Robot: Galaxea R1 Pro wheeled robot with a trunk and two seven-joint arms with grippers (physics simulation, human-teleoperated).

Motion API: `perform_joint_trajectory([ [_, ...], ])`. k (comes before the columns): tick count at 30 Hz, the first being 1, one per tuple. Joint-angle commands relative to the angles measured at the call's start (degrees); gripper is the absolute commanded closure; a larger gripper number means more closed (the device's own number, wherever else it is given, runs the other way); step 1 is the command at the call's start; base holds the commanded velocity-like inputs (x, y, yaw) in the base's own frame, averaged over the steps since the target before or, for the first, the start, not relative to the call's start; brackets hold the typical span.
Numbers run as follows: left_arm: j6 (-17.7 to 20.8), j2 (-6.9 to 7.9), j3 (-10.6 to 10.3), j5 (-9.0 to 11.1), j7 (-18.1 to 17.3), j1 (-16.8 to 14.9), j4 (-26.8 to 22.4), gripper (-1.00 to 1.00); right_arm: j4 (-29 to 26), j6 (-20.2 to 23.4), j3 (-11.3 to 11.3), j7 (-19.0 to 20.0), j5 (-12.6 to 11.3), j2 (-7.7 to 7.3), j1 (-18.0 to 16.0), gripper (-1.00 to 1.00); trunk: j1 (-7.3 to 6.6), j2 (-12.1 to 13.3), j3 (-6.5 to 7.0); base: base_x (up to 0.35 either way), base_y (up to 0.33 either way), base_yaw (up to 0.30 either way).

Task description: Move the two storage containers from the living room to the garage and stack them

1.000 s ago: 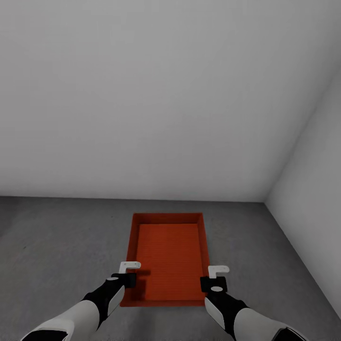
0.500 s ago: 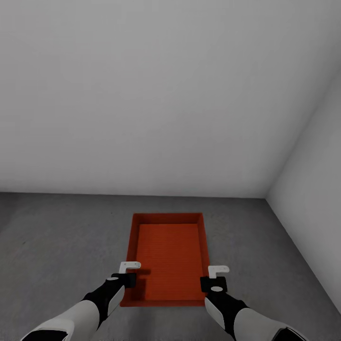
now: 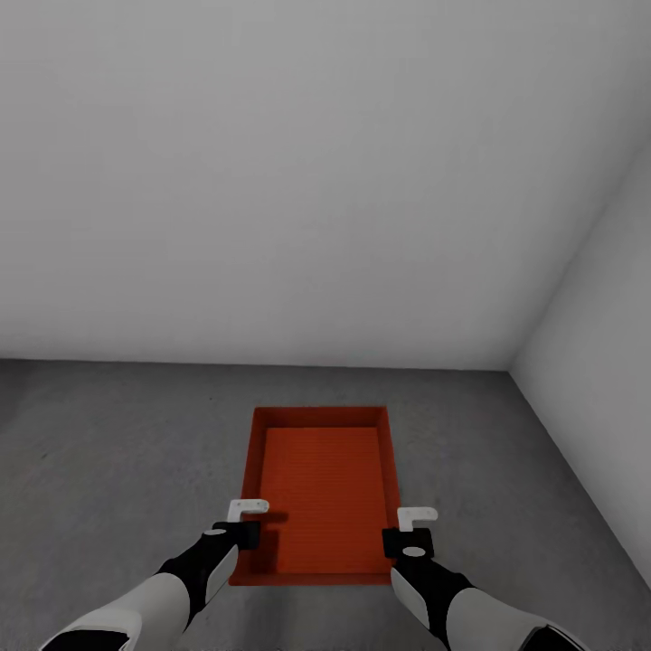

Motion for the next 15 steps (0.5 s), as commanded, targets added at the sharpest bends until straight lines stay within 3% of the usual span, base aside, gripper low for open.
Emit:
perform_joint_trajectory([
  [1, 0.43, 0.84, 1.72, -0.41, 3.78, -0.01, -0.05, 1.00, -0.07, -0.48, -1.25, -1.28, 0.77, -0.04, -0.05, 1.00, 0.22, -0.45, -0.32, 0.000, 0.000, 0.000],
  [15, 0.42, 0.84, 1.80, -0.41, 3.78, -0.01, -0.05, 1.00, -0.07, -0.49, -1.25, -1.28, 0.77, -0.04, -0.05, 1.00, 3.30, -6.06, -4.13, 0.000, 0.000, 0.000],
])
